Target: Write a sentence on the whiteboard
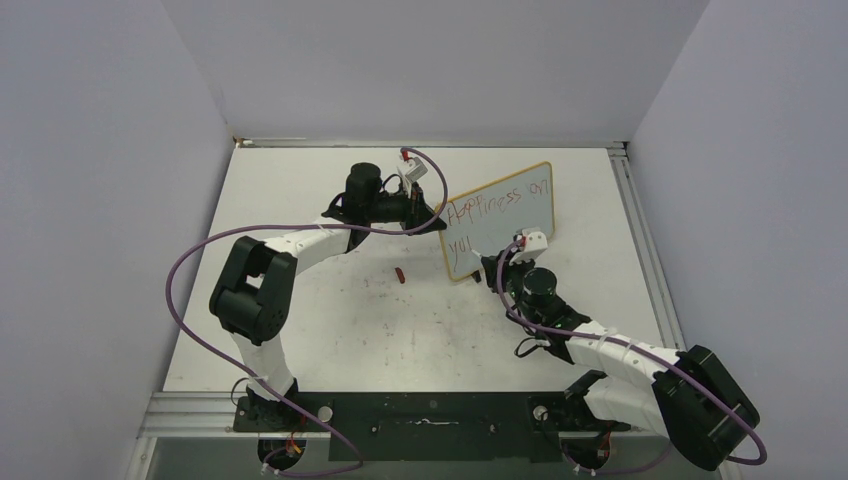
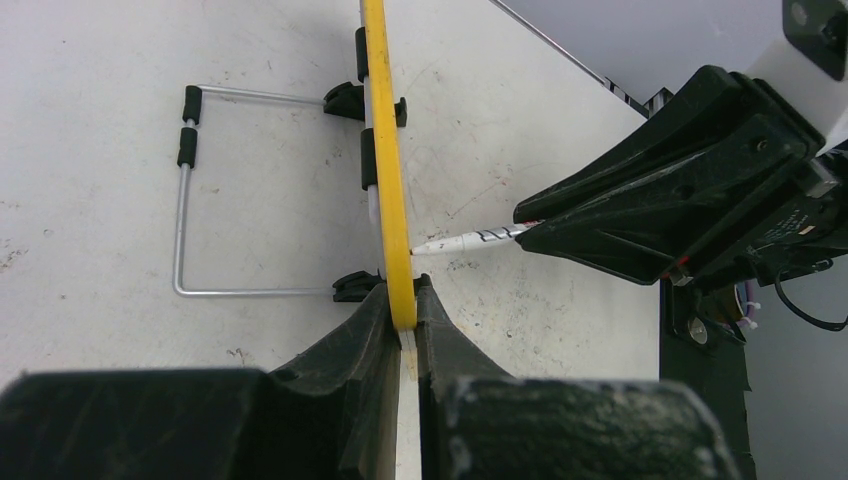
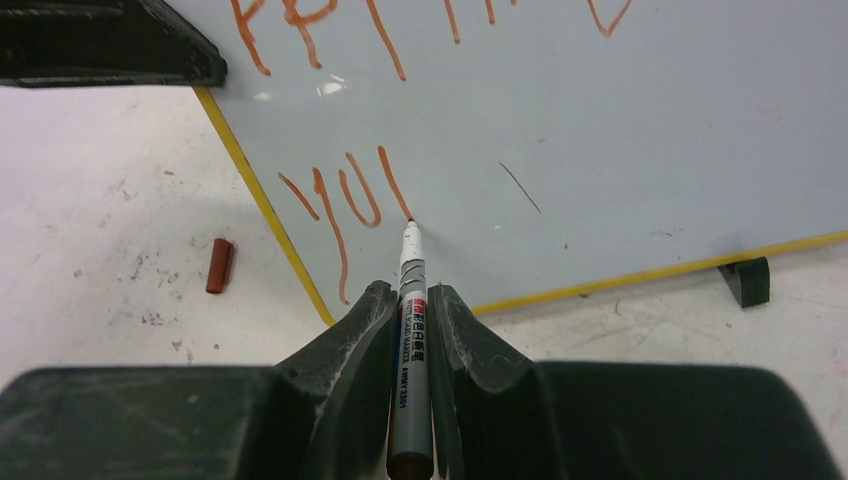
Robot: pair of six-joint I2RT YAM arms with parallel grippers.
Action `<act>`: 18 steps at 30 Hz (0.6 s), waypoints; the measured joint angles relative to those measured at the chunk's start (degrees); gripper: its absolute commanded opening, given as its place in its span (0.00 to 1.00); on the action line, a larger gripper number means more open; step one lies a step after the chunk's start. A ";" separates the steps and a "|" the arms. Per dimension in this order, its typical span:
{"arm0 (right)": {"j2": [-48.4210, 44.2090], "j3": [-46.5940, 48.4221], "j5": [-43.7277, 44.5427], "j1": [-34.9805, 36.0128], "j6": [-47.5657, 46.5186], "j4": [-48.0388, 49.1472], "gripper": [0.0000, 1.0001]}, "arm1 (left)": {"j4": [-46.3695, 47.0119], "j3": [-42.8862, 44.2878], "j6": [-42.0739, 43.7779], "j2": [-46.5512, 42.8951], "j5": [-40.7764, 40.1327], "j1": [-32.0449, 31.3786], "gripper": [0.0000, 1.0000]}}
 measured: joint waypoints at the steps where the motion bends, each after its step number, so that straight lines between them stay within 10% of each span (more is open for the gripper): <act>1: -0.02 -0.42 0.11 0.00 0.02 -0.28 0.05 | 0.00 0.00 0.02 0.00 0.00 0.00 0.00; 18: -0.07 2.14 1.53 -1.77 -2.38 -0.57 0.05 | 0.04 0.00 0.13 0.00 -0.02 -0.02 0.00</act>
